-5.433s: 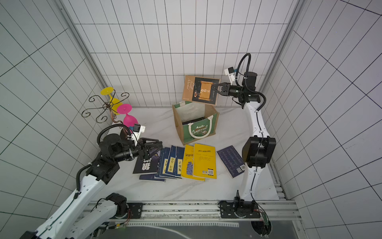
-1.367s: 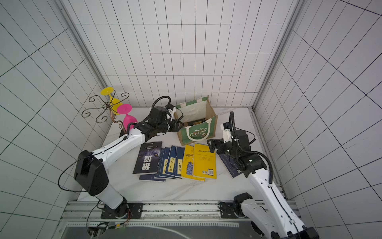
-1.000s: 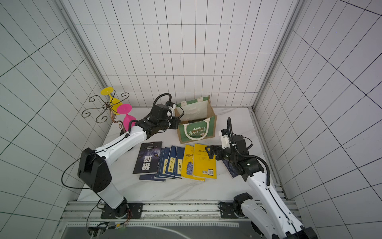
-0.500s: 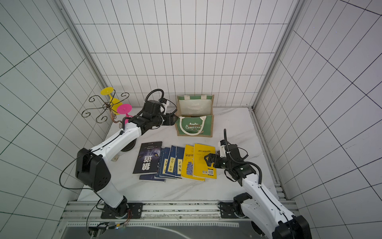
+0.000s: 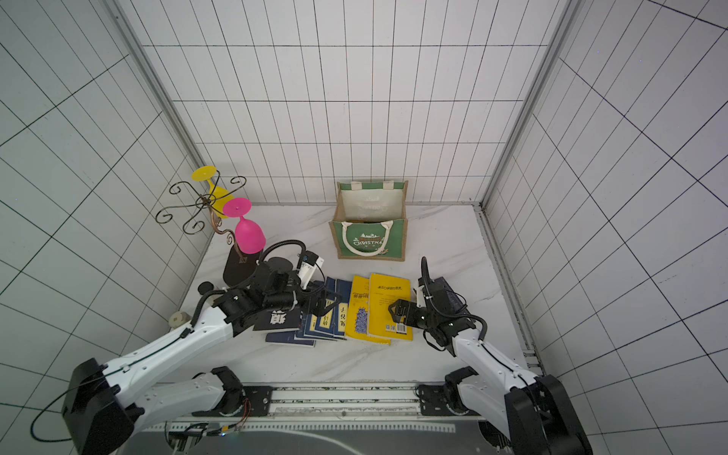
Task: Put the books into the canvas bag
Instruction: Pick up the book from the book.
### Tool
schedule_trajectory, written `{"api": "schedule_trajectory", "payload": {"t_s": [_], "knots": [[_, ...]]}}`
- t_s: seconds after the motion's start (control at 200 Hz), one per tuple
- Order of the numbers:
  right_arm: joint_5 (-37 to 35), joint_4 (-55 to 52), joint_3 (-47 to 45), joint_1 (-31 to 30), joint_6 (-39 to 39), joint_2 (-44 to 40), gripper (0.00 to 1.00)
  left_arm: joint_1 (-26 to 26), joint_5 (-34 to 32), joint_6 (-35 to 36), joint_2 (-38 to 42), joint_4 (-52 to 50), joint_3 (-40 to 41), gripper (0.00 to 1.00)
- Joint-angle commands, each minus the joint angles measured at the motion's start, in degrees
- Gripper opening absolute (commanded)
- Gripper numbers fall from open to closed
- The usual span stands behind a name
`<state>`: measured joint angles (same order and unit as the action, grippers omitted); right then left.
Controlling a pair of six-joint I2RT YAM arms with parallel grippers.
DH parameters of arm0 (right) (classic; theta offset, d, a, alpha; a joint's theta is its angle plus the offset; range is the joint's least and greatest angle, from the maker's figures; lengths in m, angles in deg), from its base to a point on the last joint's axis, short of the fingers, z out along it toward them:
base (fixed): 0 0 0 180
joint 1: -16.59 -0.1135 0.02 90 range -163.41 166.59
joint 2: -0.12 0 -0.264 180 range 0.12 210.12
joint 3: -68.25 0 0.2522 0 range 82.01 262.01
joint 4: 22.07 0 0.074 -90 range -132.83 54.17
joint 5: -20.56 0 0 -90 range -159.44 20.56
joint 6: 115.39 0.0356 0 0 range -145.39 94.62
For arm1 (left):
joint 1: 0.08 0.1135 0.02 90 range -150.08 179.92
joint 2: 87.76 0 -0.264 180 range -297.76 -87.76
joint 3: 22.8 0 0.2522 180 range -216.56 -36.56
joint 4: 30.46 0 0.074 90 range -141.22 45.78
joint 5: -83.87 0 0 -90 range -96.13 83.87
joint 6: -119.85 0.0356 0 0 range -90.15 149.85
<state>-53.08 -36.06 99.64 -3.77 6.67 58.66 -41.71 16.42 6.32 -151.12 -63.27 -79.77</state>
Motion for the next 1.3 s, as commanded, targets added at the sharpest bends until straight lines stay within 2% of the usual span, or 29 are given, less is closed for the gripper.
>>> {"api": "schedule_trajectory", "payload": {"t_s": [0.0, 0.09, 0.295, 0.585, 0.845, 0.985, 1.114, 1.294], "knots": [[1.6, 6.4, -3.6, -0.7, -0.3, 1.7, 0.98, -4.4, 2.4, -3.7, -1.2, 9.6, 2.6, 0.97], [4.8, 9.2, -3.7, -0.8, -0.9, 3.9, 0.98, -6.7, 3.0, -5.3, -3.9, 13.4, 3.7, 0.97], [10.3, 15.7, -5.1, -2.2, -0.9, 3.3, 0.98, -6.9, 4.7, -9.3, -11.9, 21.1, 5.5, 0.97], [13.6, 19.9, -4.0, -3.6, -1.9, 5.3, 0.98, -6.9, 1.2, -10.4, -18.1, 22.2, 6.4, 0.97], [14.2, 25.0, -2.6, -5.6, -1.5, 9.9, 0.98, -6.4, 0.4, -10.5, -19.1, 22.1, 6.8, 0.97], [13.7, 26.7, -2.4, -6.5, -1.0, 12.3, 0.98, -3.3, -1.9, -12.2, -18.0, 21.7, 8.8, 0.97], [13.6, 29.0, -2.9, -7.2, 0.0, 13.6, 0.98, 0.0, 1.8, -11.8, -17.7, 24.0, 10.4, 0.94], [13.7, 30.6, -2.3, -8.2, 0.3, 14.7, 0.98, 0.9, 6.8, -9.7, -17.5, 25.7, 9.6, 0.87]]}}
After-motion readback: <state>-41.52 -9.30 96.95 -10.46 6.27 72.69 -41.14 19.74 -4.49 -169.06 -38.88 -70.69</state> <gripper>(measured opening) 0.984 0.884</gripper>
